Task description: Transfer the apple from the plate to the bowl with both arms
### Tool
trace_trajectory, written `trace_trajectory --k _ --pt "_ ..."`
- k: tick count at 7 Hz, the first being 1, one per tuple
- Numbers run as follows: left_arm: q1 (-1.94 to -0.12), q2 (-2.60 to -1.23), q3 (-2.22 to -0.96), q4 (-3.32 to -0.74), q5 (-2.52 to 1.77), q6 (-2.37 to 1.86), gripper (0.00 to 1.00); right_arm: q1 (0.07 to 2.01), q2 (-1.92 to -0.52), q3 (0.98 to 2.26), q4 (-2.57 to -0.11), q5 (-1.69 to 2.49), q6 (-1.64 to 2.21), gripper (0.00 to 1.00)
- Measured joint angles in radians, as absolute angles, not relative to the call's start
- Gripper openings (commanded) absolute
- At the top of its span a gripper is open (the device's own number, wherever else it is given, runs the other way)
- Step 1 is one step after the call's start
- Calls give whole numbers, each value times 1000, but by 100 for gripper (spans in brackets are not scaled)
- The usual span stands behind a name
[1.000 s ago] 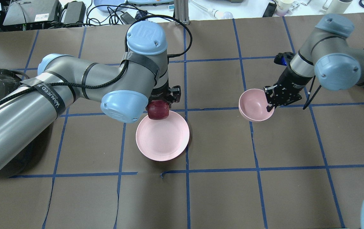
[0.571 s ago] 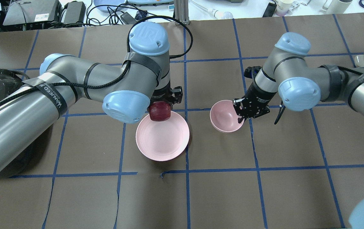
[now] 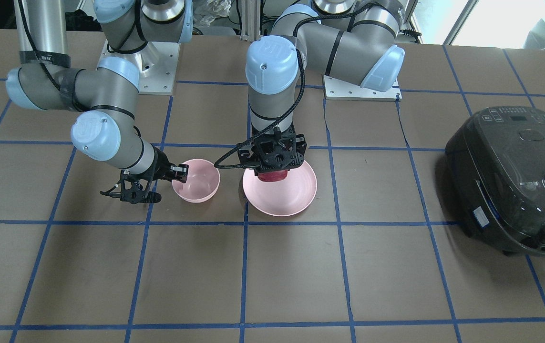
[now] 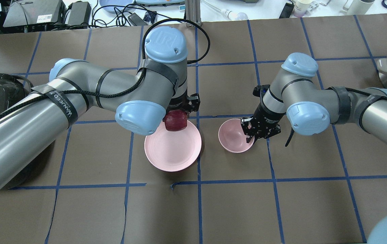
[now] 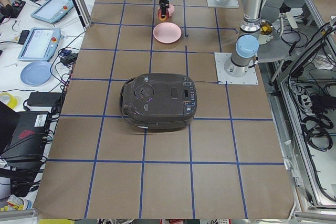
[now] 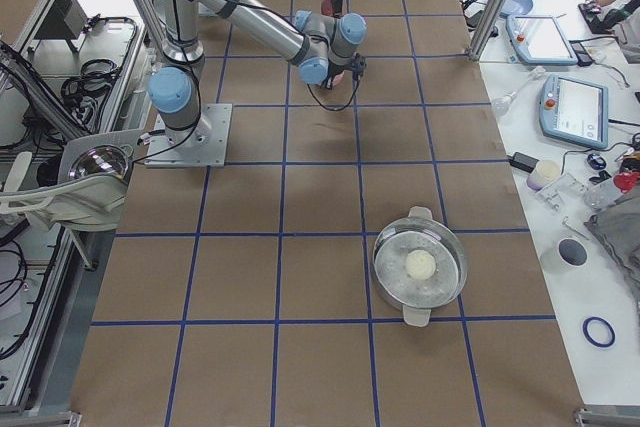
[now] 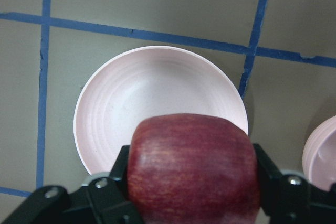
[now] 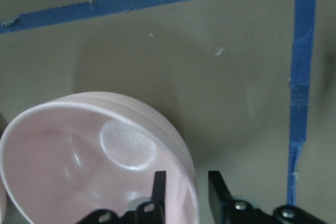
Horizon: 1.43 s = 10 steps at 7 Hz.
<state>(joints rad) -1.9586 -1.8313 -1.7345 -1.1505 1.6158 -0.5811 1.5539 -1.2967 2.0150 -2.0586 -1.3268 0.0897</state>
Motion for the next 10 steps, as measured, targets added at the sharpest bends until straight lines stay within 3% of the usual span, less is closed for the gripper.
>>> trace_trajectory --k 5,8,10 --pt "-2120 -1943 -1675 -1034 1567 -824 20 1370 -1392 1787 -1897 -1525 -21 100" --pt "-2211 -2092 -1557 -1008 1572 -925 20 1317 -1493 1761 -1860 -1526 -49 100" --pt "-2222 -2129 -1548 -1003 1577 -926 20 1310 -1514 1761 -1858 -1526 -46 100"
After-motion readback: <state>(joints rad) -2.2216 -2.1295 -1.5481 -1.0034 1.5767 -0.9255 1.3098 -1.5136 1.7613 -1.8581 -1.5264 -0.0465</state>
